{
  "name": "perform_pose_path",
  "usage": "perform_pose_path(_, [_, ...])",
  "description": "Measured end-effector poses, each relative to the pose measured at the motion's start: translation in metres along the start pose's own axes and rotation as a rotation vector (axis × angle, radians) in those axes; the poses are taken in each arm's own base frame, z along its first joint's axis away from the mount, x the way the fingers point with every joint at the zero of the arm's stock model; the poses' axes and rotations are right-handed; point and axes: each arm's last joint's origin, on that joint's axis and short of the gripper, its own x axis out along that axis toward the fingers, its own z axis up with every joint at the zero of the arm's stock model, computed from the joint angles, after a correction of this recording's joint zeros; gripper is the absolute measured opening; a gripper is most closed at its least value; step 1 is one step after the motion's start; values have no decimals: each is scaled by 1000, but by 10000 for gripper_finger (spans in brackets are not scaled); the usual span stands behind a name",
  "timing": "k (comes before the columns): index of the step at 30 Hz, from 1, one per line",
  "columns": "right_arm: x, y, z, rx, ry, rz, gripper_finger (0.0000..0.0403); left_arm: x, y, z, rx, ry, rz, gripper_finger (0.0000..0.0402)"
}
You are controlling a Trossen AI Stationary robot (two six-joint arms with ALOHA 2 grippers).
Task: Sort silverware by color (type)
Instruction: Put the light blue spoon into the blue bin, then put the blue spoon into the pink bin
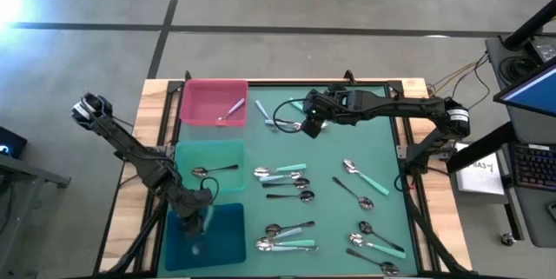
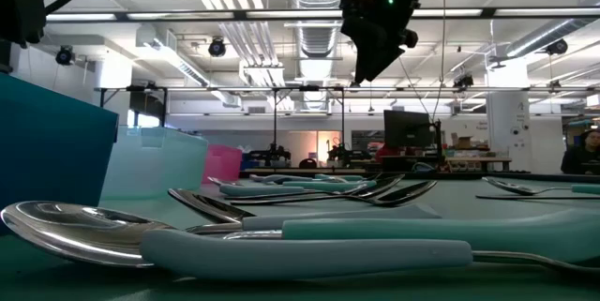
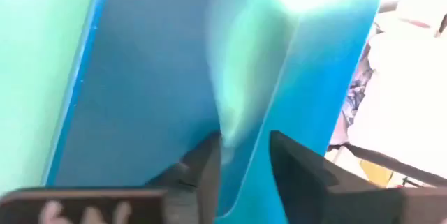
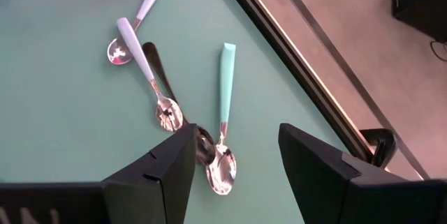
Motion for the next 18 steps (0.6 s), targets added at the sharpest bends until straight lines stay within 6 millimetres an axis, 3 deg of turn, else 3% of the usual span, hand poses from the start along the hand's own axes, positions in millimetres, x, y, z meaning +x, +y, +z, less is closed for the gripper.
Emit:
perform_pose_path(7, [0, -2, -6, -30, 61, -15, 194, 4, -8, 4, 58, -50, -67, 170])
perform_pose_path(13, [4, -1, -14, -22, 117, -31, 194, 8, -12, 15, 198, -252, -54, 171])
perform_pose_path(18, [12, 1, -22, -43, 171, -42, 194, 6, -7, 29, 210, -425, 27, 164])
